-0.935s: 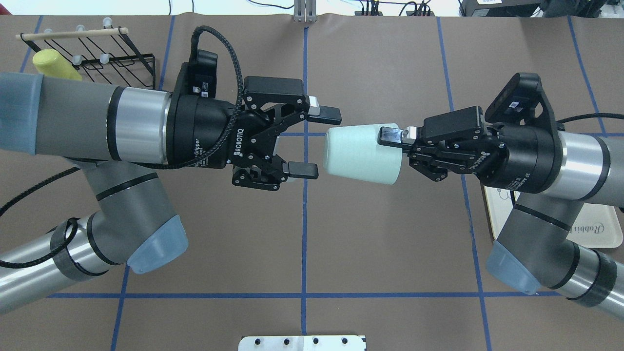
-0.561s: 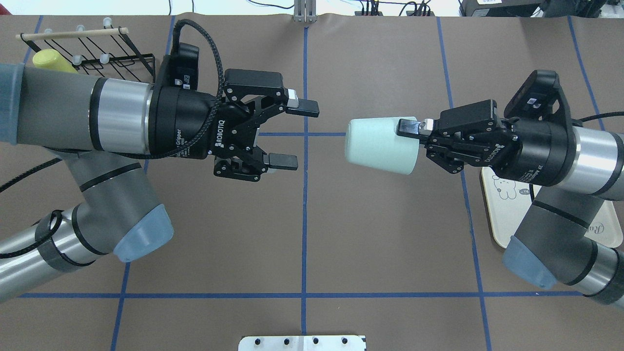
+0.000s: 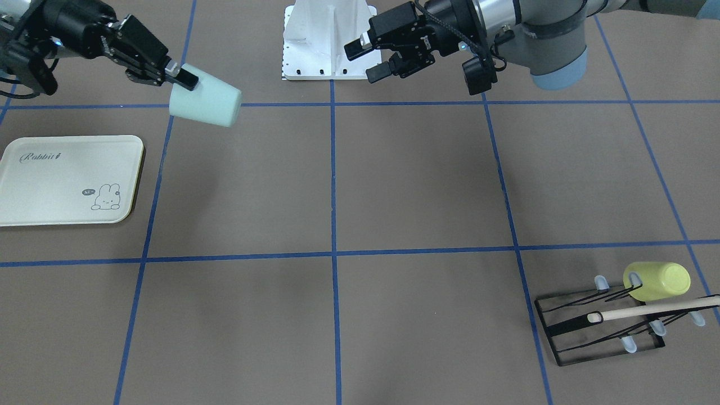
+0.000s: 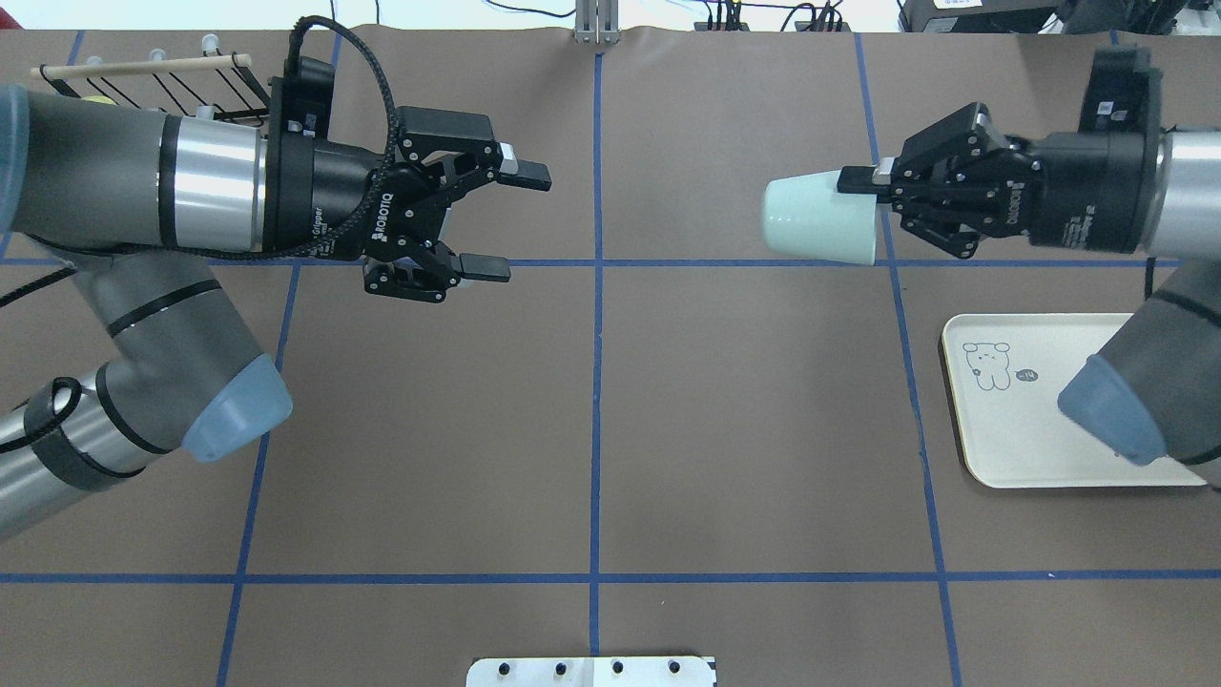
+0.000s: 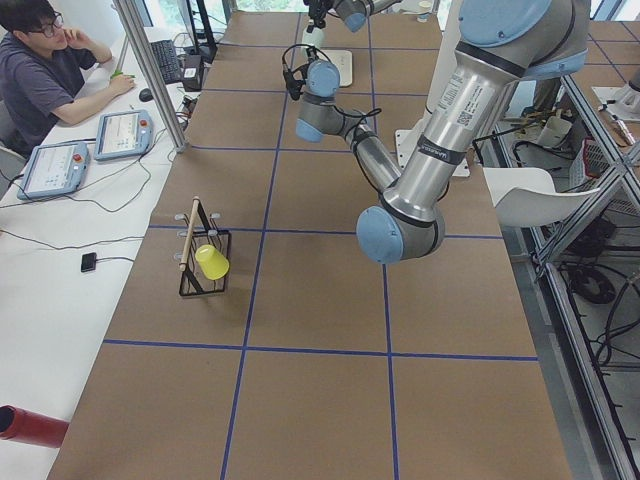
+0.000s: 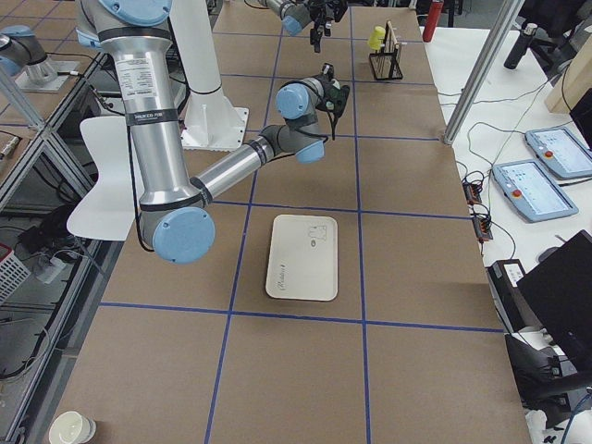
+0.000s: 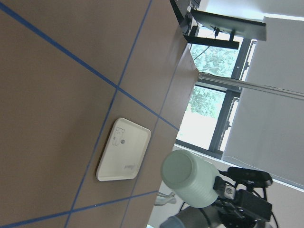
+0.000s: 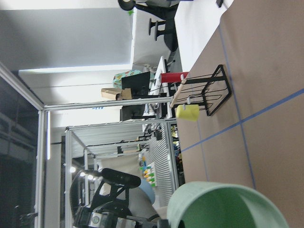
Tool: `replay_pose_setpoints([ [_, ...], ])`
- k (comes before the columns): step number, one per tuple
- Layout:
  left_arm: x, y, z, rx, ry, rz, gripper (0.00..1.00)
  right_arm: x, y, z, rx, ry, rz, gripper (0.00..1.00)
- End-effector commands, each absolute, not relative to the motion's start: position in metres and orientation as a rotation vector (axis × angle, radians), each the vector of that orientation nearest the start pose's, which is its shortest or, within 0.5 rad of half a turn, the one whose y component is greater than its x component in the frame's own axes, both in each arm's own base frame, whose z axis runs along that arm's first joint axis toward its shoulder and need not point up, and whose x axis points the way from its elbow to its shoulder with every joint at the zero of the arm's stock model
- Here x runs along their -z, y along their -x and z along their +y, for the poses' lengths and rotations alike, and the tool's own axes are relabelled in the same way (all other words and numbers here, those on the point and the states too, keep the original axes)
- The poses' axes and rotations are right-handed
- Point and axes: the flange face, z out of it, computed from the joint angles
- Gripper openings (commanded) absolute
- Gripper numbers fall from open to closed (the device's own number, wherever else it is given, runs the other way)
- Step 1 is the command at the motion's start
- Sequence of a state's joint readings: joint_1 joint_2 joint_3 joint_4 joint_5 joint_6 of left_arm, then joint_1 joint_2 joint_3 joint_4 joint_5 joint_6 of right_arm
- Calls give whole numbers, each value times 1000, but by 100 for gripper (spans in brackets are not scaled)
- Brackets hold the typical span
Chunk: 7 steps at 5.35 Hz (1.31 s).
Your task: Left arm grabs green cup and hands to right arm on tray
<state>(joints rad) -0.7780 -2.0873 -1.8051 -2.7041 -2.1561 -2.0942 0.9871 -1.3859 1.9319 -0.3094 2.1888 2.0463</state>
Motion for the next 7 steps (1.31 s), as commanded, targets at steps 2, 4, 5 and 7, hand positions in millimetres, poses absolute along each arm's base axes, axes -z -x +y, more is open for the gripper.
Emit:
replay_pose_setpoints([
  [2, -169, -306, -465, 309, -19, 1532, 100, -307, 148, -480, -462, -74, -1412, 0],
  [4, -192, -277, -450, 165, -112, 1198, 100, -412, 127, -456, -382, -219, -1171, 0],
  [5, -229, -247, -452, 102, -163, 1069, 100, -453, 118, -443, -291, -248, -1048, 0],
  [7, -370, -153, -452, -103, -249, 838, 100, -494, 112, -436, -110, -234, -850, 0],
])
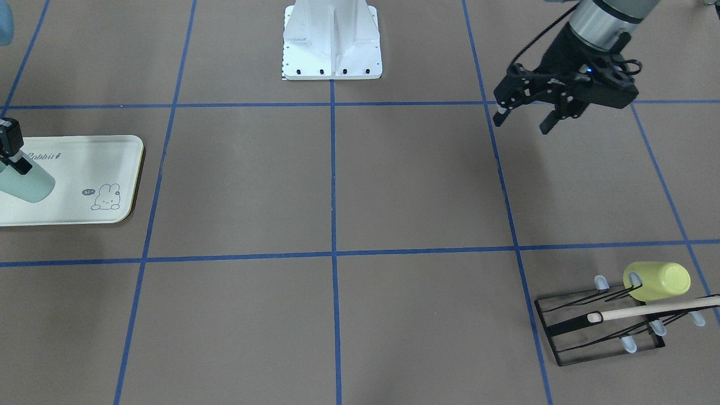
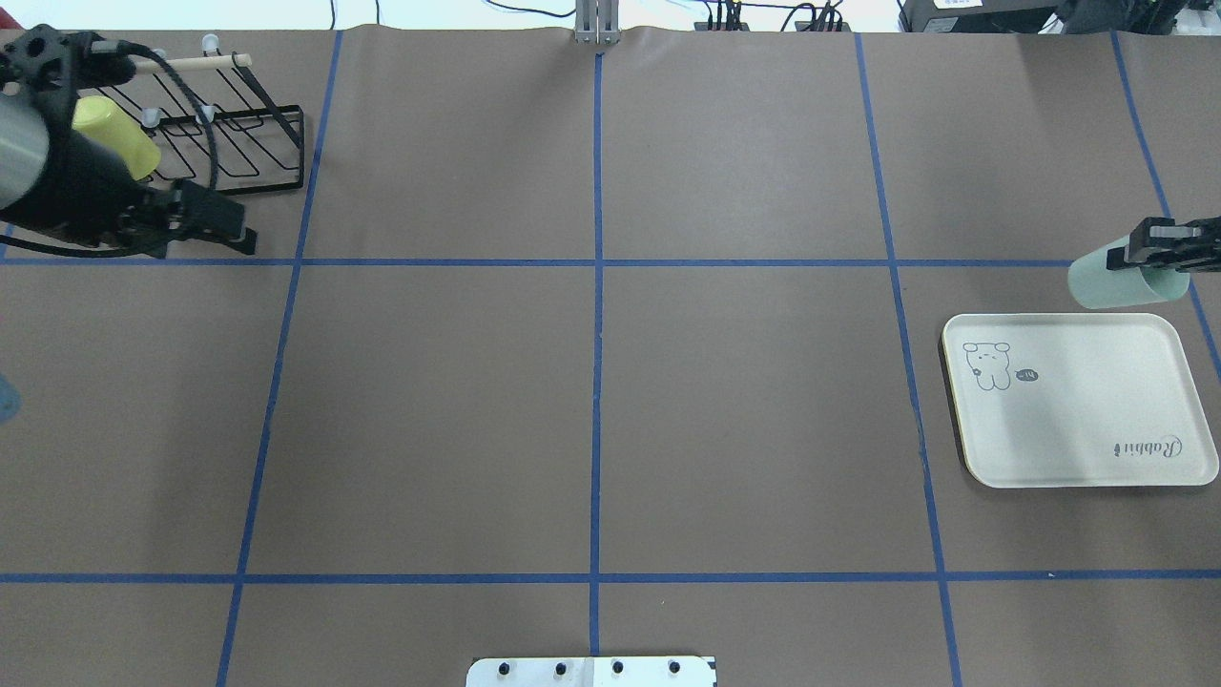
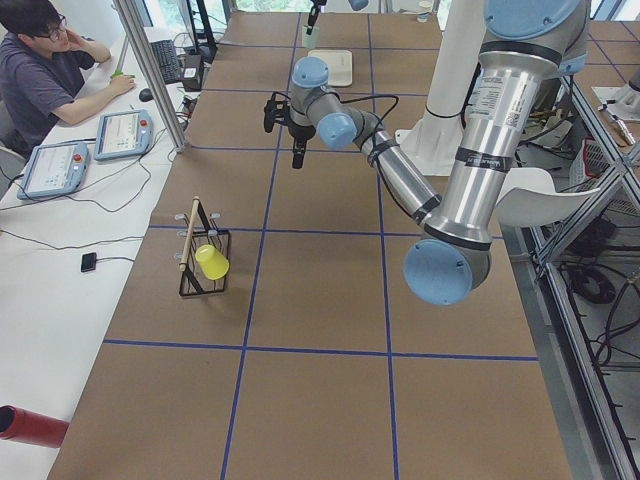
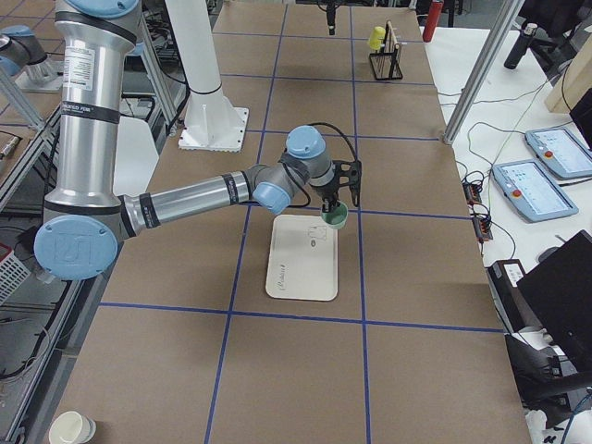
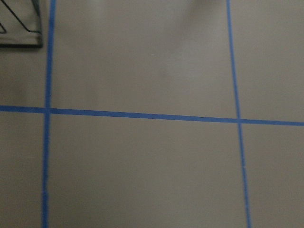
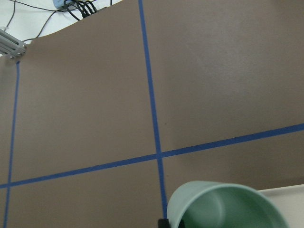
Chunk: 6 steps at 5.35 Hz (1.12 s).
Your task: Left arm grabs green cup and hands to right arm on tray
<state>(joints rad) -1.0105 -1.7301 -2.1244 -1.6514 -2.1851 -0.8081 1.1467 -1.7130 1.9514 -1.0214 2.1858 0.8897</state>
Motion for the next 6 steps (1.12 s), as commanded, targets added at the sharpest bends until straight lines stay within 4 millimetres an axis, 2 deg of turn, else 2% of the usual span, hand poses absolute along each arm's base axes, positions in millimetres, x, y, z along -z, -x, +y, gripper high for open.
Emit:
replay_pose_setpoints([
  [1, -436, -102, -440, -232, -258, 745, 100, -501, 111, -431, -54, -213, -779, 0],
  [2, -488, -56, -431, -254, -218, 689, 100, -487, 114, -418, -38, -161, -718, 0],
  [3, -529, -1, -422, -293, -210, 644, 100, -489, 121, -397, -19, -138, -649, 0],
  [4, -574, 44, -422, -331, -213, 659, 100, -500, 136, -389, 5, -113, -626, 0],
  [5, -576, 44, -422, -327, -212, 701, 100, -519, 167, -383, 38, -66, -603, 0],
  [6, -578, 44, -421, -326, -212, 701, 100, -529, 189, -384, 36, -86, -638, 0],
])
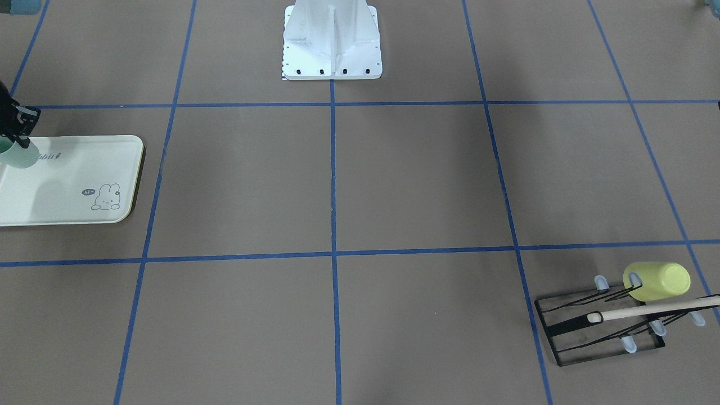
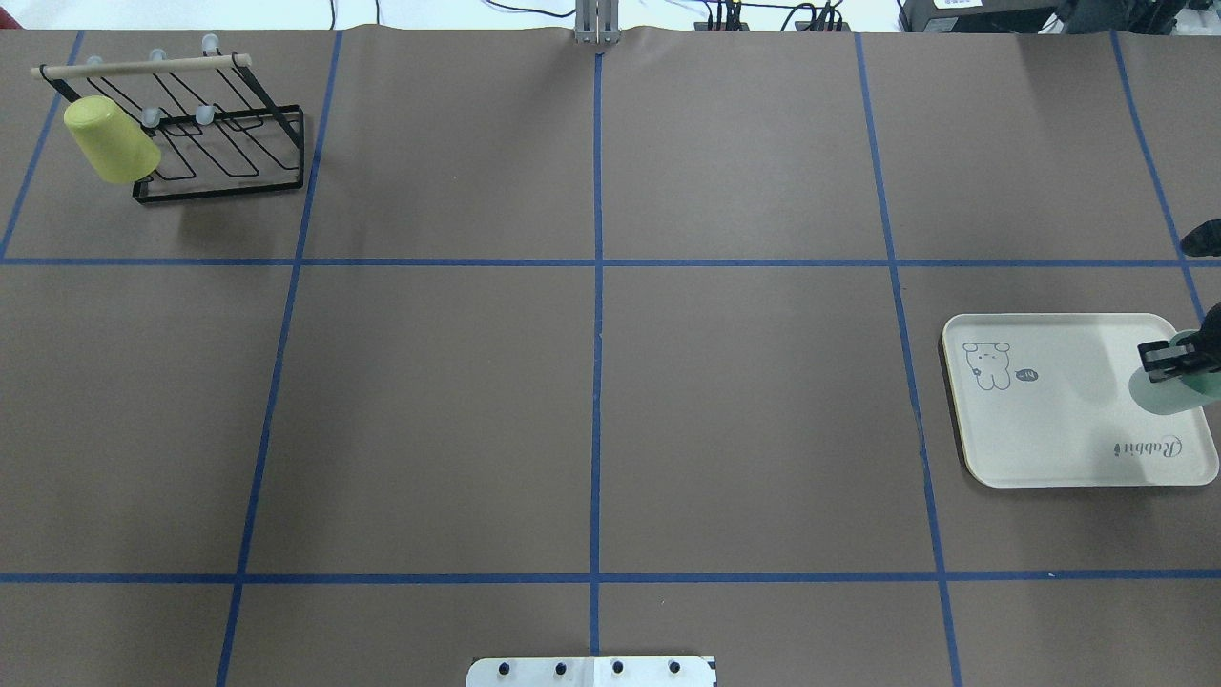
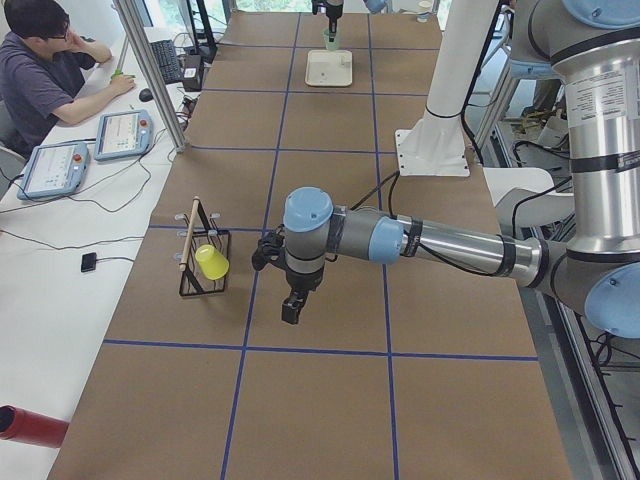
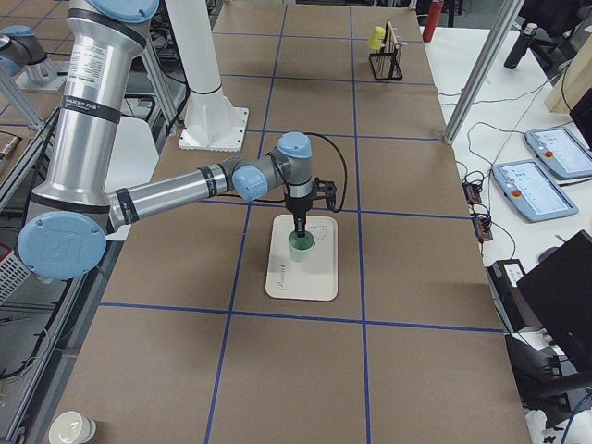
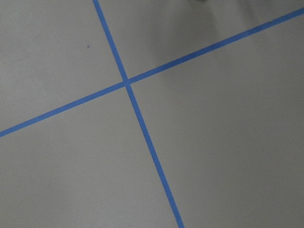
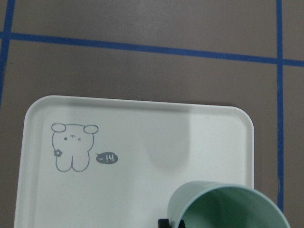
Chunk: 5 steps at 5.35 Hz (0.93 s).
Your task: Left arm grabs green cup and hands to right arm on tray
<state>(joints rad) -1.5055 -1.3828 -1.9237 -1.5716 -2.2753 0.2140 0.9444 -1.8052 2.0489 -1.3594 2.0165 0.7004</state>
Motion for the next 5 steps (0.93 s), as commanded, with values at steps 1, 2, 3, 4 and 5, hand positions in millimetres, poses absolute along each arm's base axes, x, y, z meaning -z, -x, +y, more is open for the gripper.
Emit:
replay_pose_setpoints([
  [1, -578, 45, -421, -324, -214, 702, 100, -544, 204, -392, 19, -117, -669, 0],
  [2, -576, 45, -421, -323, -217, 702, 100, -536, 216, -404, 33, -138, -692, 37],
  [3, -574, 45, -423, -325, -221, 703, 100, -529, 215, -407, 28, -149, -699, 99],
  [4, -573, 45, -424, -322, -223, 703, 100, -522, 201, -411, 15, -154, -709, 100],
  [5, -572, 45, -425, -323, -227, 703, 100, -509, 167, -420, -5, -138, -711, 100],
])
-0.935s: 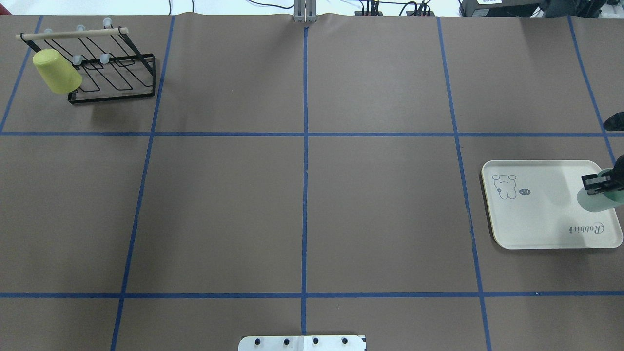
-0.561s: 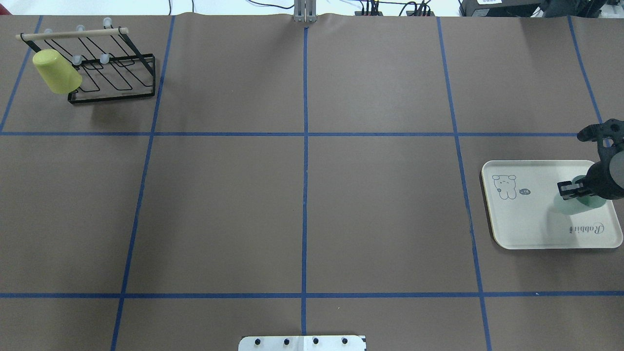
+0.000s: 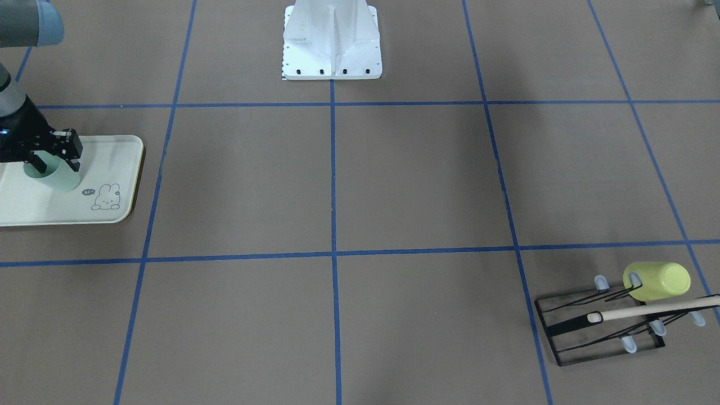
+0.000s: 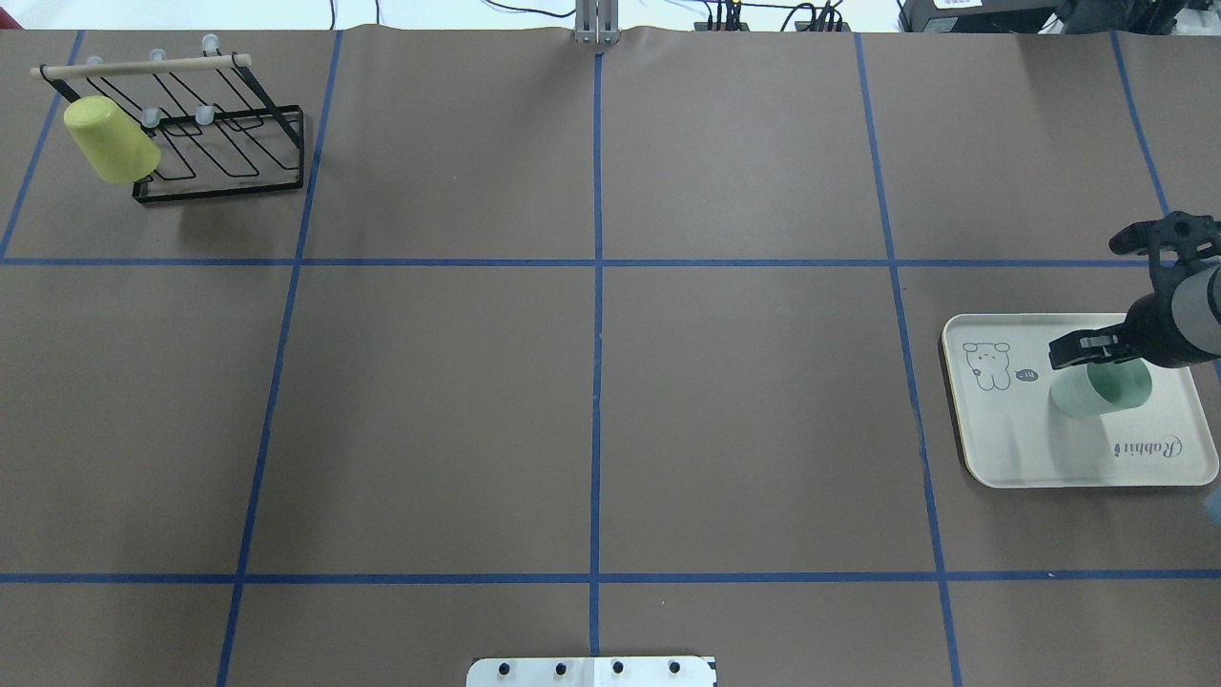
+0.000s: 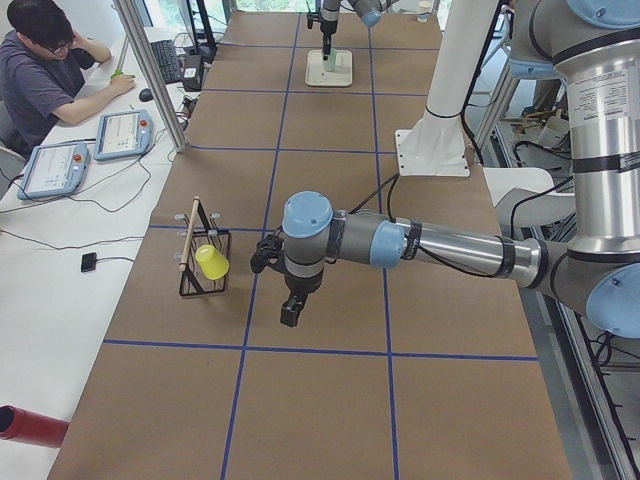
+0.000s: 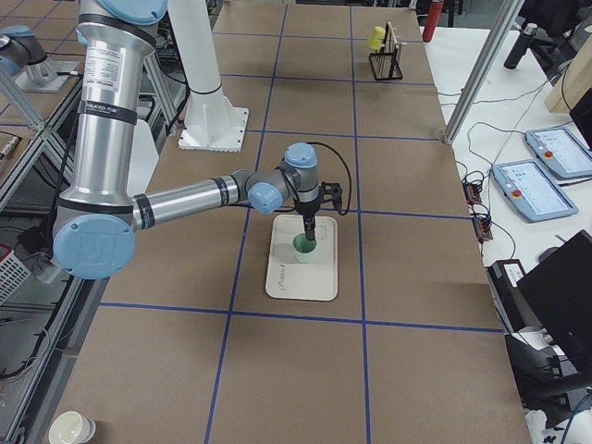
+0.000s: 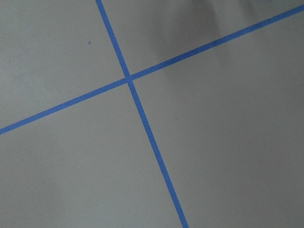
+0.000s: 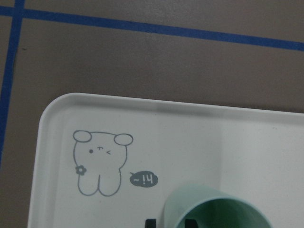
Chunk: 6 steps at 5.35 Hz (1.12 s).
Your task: Left arm grabs green cup and hands to right arm on tray
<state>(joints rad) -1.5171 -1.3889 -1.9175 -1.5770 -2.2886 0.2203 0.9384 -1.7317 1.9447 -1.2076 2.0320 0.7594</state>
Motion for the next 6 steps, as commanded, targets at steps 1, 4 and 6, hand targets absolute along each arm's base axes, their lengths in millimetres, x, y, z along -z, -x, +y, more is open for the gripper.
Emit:
replay_pose_setpoints([
  [1, -574, 48, -421, -310, -226, 700, 100, -495, 116, -432, 51, -120, -723, 100],
  [4, -628, 87, -411, -193, -158, 704, 100, -535, -27, -434, 199, -122, -679, 100],
  [6, -645, 75, -373, -122, -99, 888, 100, -601, -88, -408, 243, -88, -741, 100],
])
